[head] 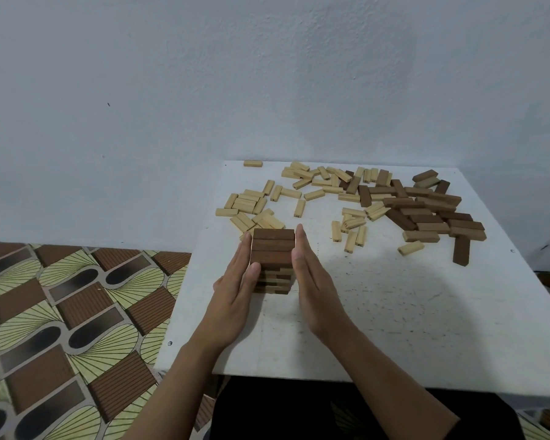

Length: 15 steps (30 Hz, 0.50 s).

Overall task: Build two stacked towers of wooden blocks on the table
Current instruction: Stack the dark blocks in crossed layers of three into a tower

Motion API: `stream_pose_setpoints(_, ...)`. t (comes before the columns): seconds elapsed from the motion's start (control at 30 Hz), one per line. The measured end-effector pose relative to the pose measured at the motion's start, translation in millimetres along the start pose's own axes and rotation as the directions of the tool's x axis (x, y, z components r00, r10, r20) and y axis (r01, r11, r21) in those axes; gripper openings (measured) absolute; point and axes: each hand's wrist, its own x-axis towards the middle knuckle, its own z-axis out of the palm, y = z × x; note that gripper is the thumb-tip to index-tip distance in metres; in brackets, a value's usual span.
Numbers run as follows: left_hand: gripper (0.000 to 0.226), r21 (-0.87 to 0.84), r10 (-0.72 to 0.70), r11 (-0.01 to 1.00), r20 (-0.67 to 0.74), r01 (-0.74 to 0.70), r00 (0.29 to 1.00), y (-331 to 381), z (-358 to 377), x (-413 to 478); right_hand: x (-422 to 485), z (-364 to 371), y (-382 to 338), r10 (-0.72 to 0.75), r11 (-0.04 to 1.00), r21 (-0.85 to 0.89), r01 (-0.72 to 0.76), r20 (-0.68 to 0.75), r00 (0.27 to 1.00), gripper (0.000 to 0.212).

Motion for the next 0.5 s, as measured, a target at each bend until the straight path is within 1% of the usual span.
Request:
stream_pose_setpoints(0.1,0.053,-0.035,-0.058,0.998,-0.01,0.058,0.998,2,-4,-1,-1,-6,-2,0.02,0.998,0.061,-0.019,-0.005,1.0,0.055)
stream_pose_setpoints(0.2,0.055,-0.075,-0.086,0.994,-0.044,0.083,0.995,-2,-8,-4,-2,-9,2,0.048,0.997,0.06,-0.047,-0.023,0.999,0.055)
stream_pose_setpoints(0.33,0.056,-0.105,-0.139,0.985,-0.038,0.134,0.99,0,-6,-11,-6,-10,11,0.093,0.993,0.07,-0.091,-0.024,0.995,0.054)
stream_pose_setpoints(0.37,0.058,-0.087,-0.141,0.987,-0.041,0.137,0.989,2,-4,-13,-7,-10,13,0.102,0.993,0.066,-0.1,-0.022,0.995,0.054)
stream_pose_setpoints(0.5,0.08,-0.025,-0.109,0.994,-0.044,0.108,0.993,-2,0,-19,-10,-13,20,0.127,0.992,0.013,-0.127,-0.015,0.992,0.052)
